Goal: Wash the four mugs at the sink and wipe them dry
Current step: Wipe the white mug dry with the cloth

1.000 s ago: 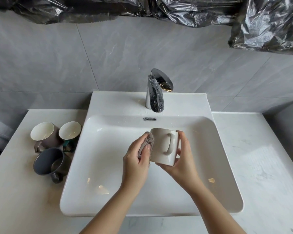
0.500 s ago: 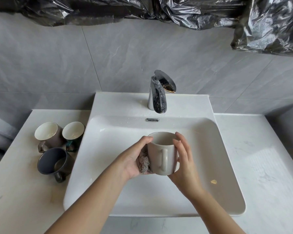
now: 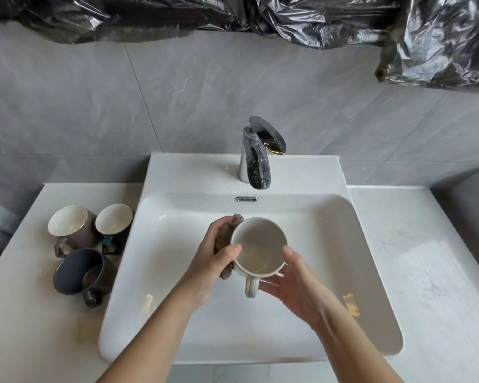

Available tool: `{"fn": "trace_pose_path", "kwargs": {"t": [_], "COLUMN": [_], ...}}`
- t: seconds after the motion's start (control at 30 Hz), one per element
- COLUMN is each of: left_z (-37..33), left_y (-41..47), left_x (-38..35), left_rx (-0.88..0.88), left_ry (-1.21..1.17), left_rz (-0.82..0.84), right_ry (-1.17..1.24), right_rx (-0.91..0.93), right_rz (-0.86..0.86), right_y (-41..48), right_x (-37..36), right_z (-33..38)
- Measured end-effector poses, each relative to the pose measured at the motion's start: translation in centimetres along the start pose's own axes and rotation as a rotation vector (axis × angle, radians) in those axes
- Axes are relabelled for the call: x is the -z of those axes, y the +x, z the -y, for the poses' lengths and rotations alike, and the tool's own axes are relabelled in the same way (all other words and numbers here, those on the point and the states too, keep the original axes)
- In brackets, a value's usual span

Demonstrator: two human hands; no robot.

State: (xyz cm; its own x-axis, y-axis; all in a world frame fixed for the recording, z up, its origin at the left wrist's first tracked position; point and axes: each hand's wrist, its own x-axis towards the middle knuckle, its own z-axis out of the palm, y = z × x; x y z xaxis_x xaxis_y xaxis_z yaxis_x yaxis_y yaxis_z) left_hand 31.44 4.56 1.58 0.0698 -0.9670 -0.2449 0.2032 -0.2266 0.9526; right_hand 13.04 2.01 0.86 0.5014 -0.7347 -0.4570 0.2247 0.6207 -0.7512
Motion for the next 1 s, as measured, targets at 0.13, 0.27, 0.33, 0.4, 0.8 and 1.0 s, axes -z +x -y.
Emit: {"fn": "trace_pose_path", "kwargs": {"t": [0.13, 0.27, 0.33, 0.4, 0.8, 1.0], "left_z": [0.4, 0.8, 0.4, 0.1, 0.1, -0.7], "left_y": [-0.6, -0.9, -0.8, -0.6, -0.4, 0.6], "left_x": [-1.1, -2.4, -2.6, -2.8, -1.9, 0.0], "left_rx": [-0.01, -0.092, -0.077, -0.025, 0.002, -0.085], "left_ry": [-0.118, -0.264, -0.215, -0.164, -0.13, -0.087], "left_rz": [-0.132, -0.276, -0.334, -0.35, -0.252, -0.156], "right_ry": [-0.102, -0.025, 0.019, 0.006, 0.005, -0.114], "right_rx": [0.127, 0.164, 0.179, 0.213, 0.192, 0.079], "right_rz": [-0.049, -0.155, -0.095, -0.002, -0.012, -0.073], "right_y": [0.2, 0.5, 0.4, 0.2, 0.0, 1.1], "right_x": [-0.5, -0.6, -0.6, -0.7, -0.4, 0.0], "right_z": [-0.9, -1.5, -1.8, -2.0, -2.5, -1.8]}}
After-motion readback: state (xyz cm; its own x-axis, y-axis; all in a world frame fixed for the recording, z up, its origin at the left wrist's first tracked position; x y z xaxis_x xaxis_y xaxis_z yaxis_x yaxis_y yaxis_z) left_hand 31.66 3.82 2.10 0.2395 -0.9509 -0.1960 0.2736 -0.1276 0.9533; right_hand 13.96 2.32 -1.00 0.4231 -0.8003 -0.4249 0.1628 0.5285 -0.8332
